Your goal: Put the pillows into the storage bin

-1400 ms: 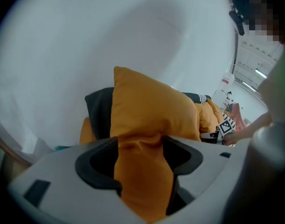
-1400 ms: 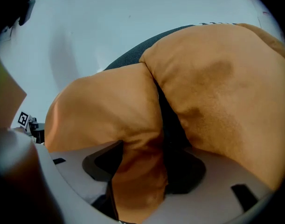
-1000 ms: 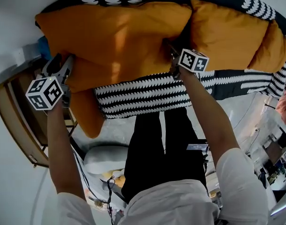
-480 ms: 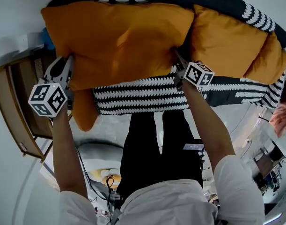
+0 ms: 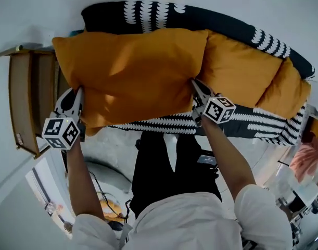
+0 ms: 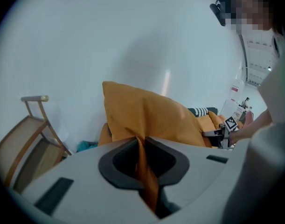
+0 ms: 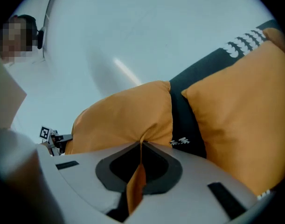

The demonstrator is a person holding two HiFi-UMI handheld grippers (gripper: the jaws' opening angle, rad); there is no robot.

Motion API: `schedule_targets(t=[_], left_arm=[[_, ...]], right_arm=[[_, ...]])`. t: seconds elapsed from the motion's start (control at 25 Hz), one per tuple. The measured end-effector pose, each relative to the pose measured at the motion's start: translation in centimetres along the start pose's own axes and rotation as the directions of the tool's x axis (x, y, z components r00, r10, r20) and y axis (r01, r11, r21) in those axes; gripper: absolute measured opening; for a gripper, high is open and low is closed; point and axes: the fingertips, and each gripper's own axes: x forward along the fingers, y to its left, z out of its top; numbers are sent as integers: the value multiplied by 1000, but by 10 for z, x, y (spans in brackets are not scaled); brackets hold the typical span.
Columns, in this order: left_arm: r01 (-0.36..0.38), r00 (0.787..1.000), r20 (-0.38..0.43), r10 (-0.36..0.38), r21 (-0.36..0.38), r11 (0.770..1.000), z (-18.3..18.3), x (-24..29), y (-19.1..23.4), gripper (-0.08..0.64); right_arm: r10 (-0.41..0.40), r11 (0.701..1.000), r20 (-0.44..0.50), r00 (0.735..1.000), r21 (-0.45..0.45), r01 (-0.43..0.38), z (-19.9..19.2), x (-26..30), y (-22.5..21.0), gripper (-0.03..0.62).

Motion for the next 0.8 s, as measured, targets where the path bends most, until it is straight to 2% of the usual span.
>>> schedule_targets(t=[0.2, 0.32, 0.44, 0.56, 0.68, 0.8], left_arm=[[-115, 987, 109, 117, -31, 993, 29, -98, -42, 43], [-170, 966, 188, 177, -51, 984, 45, -165, -78, 43], [-246, 925, 284, 253, -60, 967, 67, -228, -110, 43], [-319, 877, 358, 320, -64, 946, 84, -294, -141, 43], [-373, 823, 430, 371, -84, 924, 93, -352, -174, 43], [-439, 764, 477, 435, -112, 892, 87, -411, -199, 43]], right_arm=[[164, 981, 10, 986, -111, -162, 55, -54, 62, 34], [252, 949, 33, 967, -205, -240, 89, -98, 105, 34], [353, 893, 51, 934, -316, -320, 132, -126, 150, 34], [451, 829, 73, 890, -405, -386, 159, -159, 197, 34], [534, 773, 83, 841, -452, -446, 177, -191, 236, 34], [612, 708, 57, 789, -483, -515, 182, -210, 282, 34]])
